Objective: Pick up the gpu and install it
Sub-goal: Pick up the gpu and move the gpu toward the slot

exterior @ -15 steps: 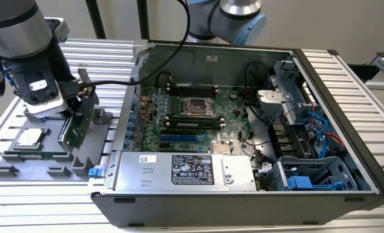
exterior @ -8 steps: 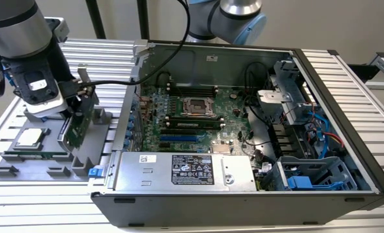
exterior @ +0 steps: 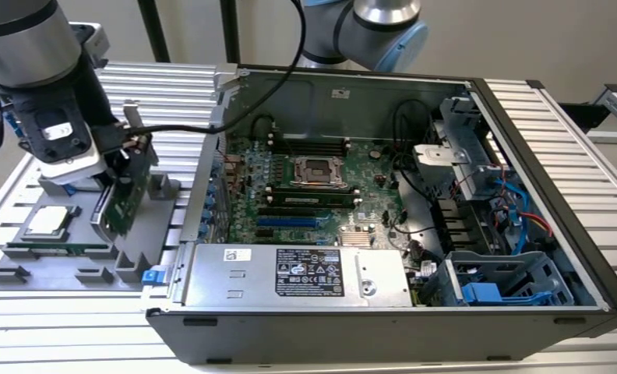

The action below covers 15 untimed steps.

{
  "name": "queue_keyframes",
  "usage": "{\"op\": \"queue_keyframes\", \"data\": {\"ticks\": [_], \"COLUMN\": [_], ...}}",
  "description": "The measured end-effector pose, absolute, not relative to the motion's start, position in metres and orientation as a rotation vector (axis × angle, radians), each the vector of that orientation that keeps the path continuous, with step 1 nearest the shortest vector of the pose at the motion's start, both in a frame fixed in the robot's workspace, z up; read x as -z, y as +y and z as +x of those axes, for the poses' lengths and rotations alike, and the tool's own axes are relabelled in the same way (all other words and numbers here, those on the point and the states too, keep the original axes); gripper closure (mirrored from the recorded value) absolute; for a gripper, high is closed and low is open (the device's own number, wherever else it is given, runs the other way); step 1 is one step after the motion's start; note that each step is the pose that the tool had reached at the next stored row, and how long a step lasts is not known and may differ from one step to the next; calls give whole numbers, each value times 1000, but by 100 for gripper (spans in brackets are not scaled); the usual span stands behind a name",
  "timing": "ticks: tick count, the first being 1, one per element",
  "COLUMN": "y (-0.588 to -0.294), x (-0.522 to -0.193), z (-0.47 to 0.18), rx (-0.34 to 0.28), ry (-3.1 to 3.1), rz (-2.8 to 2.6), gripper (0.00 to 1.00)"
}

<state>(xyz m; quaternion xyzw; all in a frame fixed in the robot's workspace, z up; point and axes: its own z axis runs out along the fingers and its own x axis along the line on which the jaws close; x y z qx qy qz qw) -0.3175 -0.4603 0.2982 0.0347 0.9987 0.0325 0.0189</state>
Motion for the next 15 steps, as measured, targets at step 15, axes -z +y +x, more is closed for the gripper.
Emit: {"op": "queue_keyframes", "data": {"ticks": [15], "y": [-460], "x": [-313], "z": [-317], "rx": [-101], "ry": [3100], "rz": [108], "gripper": [100]}}
